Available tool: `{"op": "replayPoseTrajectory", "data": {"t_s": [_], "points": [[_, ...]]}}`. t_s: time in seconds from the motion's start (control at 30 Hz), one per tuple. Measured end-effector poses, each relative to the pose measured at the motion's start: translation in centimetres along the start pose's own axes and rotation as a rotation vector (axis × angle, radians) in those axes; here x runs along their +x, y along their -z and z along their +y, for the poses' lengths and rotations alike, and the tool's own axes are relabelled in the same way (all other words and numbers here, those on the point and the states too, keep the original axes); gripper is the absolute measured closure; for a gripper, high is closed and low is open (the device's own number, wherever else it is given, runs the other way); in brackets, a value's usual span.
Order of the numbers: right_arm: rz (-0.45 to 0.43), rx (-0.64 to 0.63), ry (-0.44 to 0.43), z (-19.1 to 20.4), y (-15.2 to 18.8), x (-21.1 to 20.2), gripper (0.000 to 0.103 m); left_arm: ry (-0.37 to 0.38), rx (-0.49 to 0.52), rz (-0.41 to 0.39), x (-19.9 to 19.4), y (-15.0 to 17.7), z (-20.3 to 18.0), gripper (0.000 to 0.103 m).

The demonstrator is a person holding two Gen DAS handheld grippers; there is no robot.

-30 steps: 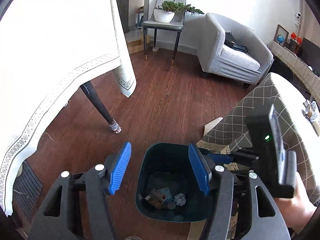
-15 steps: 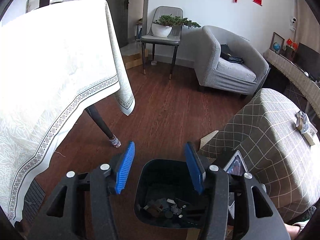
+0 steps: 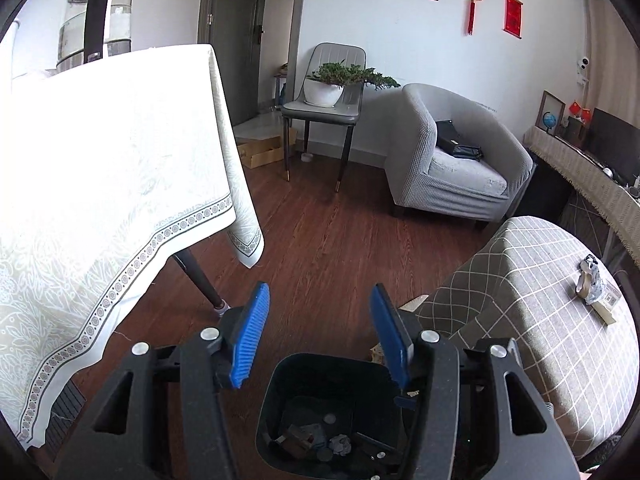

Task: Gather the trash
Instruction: 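Move both tools back over the table toward the remaining trash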

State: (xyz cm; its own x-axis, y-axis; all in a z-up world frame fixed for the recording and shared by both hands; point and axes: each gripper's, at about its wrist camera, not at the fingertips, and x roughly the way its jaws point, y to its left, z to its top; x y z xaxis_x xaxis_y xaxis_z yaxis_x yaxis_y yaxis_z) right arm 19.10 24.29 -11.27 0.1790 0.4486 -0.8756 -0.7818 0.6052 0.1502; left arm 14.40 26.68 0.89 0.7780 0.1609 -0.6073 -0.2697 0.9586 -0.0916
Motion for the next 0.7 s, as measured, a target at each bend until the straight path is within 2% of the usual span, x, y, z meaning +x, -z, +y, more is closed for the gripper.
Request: {"op": "replayPoseTrajectory", "data": {"t_s": [0.1,0.37,0.6,0.7], "points": [[-0.043,-0.01,-0.012,0.2,-0.3,-2.2,0.042,0.038,-0.023,-0.003,0.2,0.2,-0.5,0.044],[-0.154,-0.003,-0.011,-0.5,-0.2,-8.1,0.042,0.024,0.002,-0.01,0.1,0.3,-2.3,0.044],[-0.241,-0.01,0.108,-2.4,1.2,-13.1,0.042,0.062,0.005,-0.023,-0.3,0.1,-4.5,0.043],[-0.264,0.028,0.132,-4.4,2.1,-15.0,0.042,0.074,0.021,-0.034,-0.5,-0.1,-6.2,0.038]]}}
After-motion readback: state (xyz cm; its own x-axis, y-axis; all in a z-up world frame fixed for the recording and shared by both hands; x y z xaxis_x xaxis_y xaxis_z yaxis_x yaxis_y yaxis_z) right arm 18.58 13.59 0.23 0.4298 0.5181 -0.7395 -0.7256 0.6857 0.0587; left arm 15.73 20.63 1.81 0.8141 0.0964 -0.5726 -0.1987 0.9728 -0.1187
